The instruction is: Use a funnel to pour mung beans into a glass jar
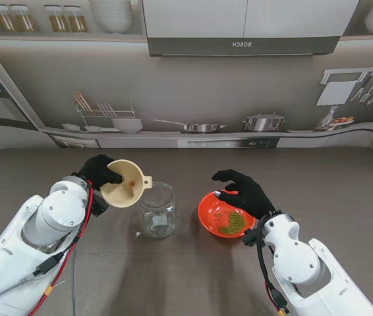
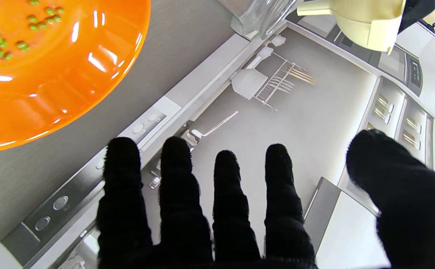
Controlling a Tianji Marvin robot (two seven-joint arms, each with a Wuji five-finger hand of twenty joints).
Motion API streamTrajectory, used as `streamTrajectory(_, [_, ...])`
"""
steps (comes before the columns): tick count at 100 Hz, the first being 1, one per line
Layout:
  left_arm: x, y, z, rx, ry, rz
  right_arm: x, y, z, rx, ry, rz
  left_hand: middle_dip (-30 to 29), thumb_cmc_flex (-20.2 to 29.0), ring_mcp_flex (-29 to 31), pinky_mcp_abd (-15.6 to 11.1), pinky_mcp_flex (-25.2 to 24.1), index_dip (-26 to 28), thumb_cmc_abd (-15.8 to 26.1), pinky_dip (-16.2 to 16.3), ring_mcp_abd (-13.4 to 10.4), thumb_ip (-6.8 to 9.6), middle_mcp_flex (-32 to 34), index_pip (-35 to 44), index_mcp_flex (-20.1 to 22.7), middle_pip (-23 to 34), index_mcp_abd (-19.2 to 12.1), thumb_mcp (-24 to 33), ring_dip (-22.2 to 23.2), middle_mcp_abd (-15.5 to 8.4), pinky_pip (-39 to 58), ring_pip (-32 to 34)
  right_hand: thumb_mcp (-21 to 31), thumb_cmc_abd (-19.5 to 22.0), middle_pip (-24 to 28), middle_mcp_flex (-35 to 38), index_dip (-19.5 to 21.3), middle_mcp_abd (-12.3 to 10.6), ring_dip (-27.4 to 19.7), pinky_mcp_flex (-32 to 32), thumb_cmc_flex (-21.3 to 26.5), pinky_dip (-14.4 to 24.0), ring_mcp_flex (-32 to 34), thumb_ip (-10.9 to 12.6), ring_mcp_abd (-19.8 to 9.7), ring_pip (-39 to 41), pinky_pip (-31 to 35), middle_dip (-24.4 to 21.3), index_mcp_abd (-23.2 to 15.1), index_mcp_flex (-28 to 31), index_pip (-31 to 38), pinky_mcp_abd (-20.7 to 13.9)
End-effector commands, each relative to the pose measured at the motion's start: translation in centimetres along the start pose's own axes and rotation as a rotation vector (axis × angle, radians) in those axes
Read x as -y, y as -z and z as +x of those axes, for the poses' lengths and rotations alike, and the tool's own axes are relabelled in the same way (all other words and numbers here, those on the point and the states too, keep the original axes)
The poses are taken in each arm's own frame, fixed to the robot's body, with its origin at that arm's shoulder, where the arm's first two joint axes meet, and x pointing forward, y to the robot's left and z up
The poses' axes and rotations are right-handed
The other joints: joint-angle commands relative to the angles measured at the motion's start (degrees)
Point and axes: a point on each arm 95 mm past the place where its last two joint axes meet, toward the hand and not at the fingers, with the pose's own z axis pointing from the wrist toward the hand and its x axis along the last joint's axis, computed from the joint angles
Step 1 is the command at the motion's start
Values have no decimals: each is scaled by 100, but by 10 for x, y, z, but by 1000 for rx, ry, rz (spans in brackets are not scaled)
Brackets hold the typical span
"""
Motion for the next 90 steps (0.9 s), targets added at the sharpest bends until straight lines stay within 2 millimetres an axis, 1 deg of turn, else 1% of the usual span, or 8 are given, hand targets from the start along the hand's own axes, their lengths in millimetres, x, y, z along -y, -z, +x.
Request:
streamTrajectory(1, [-2, 0, 12, -23, 4, -33, 4, 1, 1, -1, -5, 19, 105, 258, 130, 16, 25, 344, -97, -39, 385, 111, 303, 669, 419, 119, -188, 604, -28, 237, 300, 223, 154, 91, 32, -93, -41, 19, -58, -14, -71, 72, 56, 156, -21, 20, -96, -29, 4, 25, 69, -9])
streamTrajectory(26, [-8, -2, 26, -44, -4, -115, 3, 0, 0, 3, -7, 19, 151, 221, 84, 0, 10, 379, -155, -67, 367, 117, 243, 659, 472, 86, -207, 691, -45, 240, 365, 240, 152, 102, 28, -102, -42, 24, -57, -17, -75, 75, 59, 156, -24, 23, -101, -31, -6, 22, 70, -5])
streamTrajectory(42, [-10, -2, 32, -56, -34, -155, 4, 0, 0, 3, -9, 22, 218, 165, 21, -46, -12, 403, -160, -94, 308, 98, 145, 652, 482, 49, -252, 742, -58, 224, 398, 264, 151, 109, 31, -101, -43, 29, -57, -20, -73, 77, 57, 157, -22, 22, -107, -31, 16, 15, 69, -9])
streamTrajectory(56, [-15, -5, 35, -52, -49, -194, 4, 0, 0, 1, -9, 21, 353, 184, -136, -143, -134, 409, -142, -117, 298, 76, -86, 611, 465, -109, -248, 725, -67, 311, 420, 254, 149, 118, 33, -105, -43, 31, -57, -19, -78, 80, 59, 158, -19, 23, -109, -31, 25, 9, 73, -13])
streamTrajectory(61, [-18, -7, 36, -51, -56, -206, 3, 0, 0, 2, -10, 21, 398, 191, -192, -159, -176, 407, -134, -121, 296, 71, -187, 598, 468, -186, -243, 711, -70, 338, 421, 244, 151, 114, 32, -106, -43, 32, -57, -20, -73, 81, 60, 159, -23, 24, -111, -31, 36, 10, 74, -9])
streamTrajectory(63, [-19, -8, 37, -51, -62, -211, 3, 0, 0, 2, -11, 20, 545, 205, -234, -213, -200, 417, -122, -135, 281, 73, -197, 578, 468, -362, -251, 682, -73, 343, 438, 255, 151, 115, 35, -101, -43, 40, -56, -21, -74, 81, 61, 159, -19, 24, -112, -31, 33, 11, 74, -9])
streamTrajectory(65, [-20, -9, 37, -51, -69, -215, 3, 0, 0, 2, -11, 20, 584, 205, -251, -224, -215, 421, -120, -141, 274, 73, -214, 575, 470, -414, -254, 677, -76, 345, 437, 253, 152, 120, 34, -103, -43, 36, -56, -21, -75, 81, 60, 159, -12, 24, -112, -31, 30, 11, 74, -10])
streamTrajectory(90, [-33, -25, 42, -48, -144, -250, 3, -1, -1, 2, -12, 19, 568, 217, -372, -283, -291, 359, 40, -176, 194, -35, -429, 480, 349, -619, -262, 504, -126, 339, 378, 163, 153, 126, 36, -104, -44, 36, -55, -17, -75, 86, 64, 159, -19, 27, -114, -31, 56, 6, 79, -12])
